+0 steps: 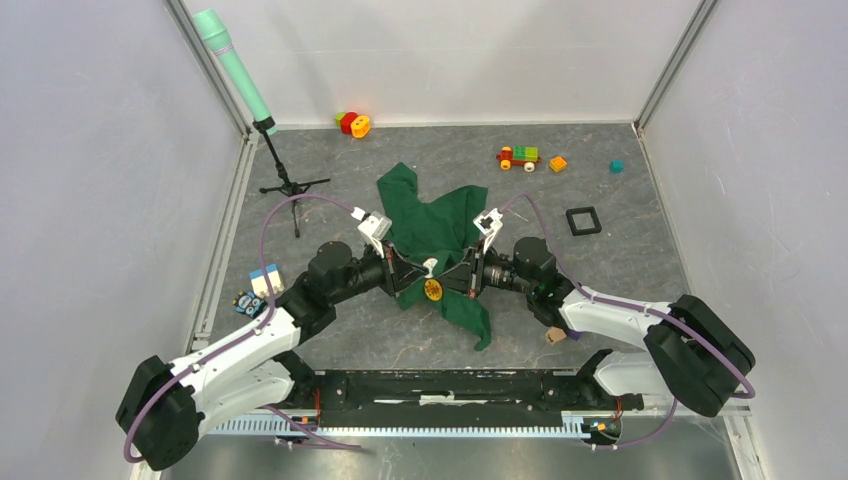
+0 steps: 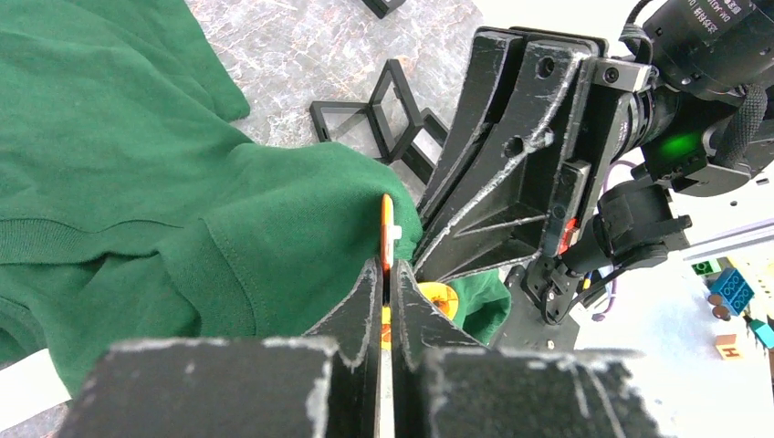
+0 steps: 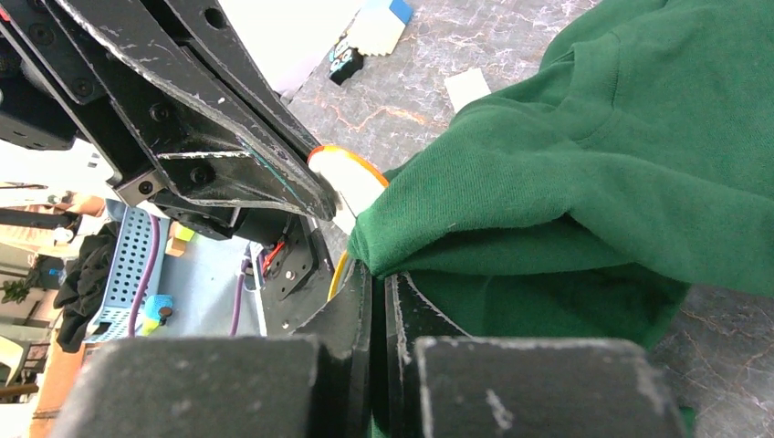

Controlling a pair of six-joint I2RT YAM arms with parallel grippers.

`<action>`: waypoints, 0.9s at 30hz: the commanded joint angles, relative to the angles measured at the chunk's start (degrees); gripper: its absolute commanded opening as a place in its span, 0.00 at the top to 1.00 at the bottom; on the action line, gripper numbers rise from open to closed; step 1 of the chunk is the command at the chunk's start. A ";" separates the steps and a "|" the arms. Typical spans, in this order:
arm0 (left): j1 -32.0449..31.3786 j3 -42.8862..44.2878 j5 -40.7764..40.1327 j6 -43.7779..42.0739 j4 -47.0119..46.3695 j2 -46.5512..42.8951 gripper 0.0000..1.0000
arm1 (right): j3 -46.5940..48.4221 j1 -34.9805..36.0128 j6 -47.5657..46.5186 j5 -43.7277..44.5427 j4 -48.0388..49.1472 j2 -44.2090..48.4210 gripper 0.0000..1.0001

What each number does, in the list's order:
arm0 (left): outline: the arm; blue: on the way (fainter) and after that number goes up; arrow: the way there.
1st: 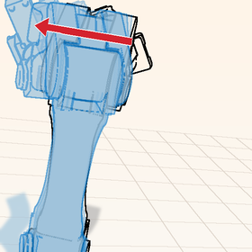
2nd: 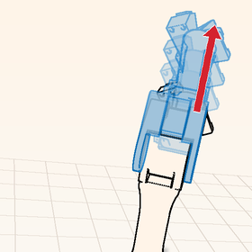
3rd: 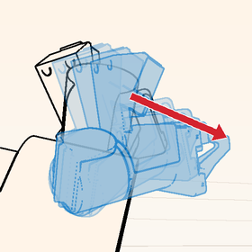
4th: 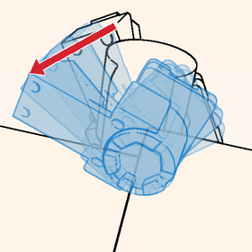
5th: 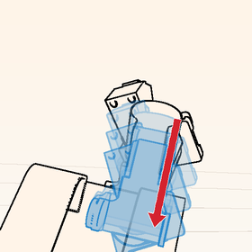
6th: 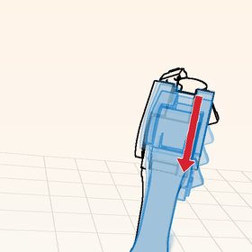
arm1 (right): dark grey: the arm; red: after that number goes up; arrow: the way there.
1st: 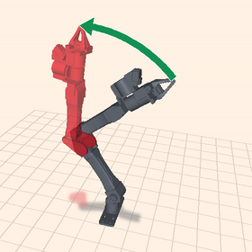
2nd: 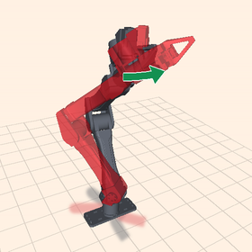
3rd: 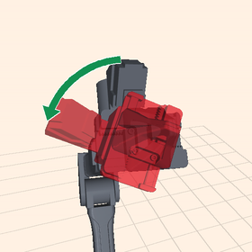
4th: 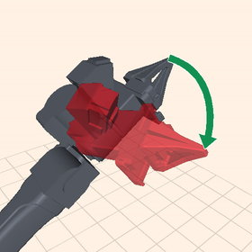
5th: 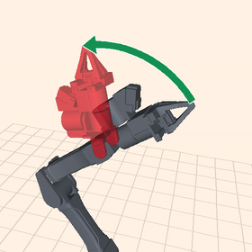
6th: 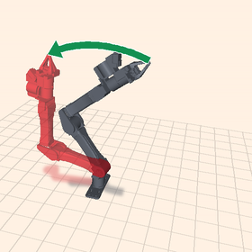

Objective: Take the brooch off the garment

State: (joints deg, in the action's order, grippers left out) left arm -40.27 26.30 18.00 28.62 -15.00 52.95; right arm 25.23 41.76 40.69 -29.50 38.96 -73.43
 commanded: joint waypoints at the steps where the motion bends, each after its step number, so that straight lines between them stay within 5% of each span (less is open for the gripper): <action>1: -0.18 1.41 -1.77 -2.10 0.67 -1.11 0.98 | 2.37 0.31 -0.80 -0.15 2.43 1.94 0.80; 4: -0.16 1.33 -1.88 -1.93 0.84 -1.92 0.98 | 0.94 0.19 -2.97 -0.28 3.40 3.82 0.47; 10: -0.16 -0.64 1.80 -0.58 -2.34 -5.63 0.98 | -1.73 -0.02 -4.16 0.33 6.65 8.31 0.25; 19: -0.08 -3.04 4.01 3.56 -8.74 -7.42 0.98 | -7.12 -0.21 3.49 6.86 16.81 9.21 0.24; 27: -0.07 -3.63 6.48 4.46 -12.48 -7.13 0.98 | -7.47 -0.23 11.96 3.92 29.44 3.23 0.49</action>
State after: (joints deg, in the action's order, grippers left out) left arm -40.27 22.52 21.71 31.07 -21.26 46.28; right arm 18.15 41.71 46.94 -25.34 56.90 -68.38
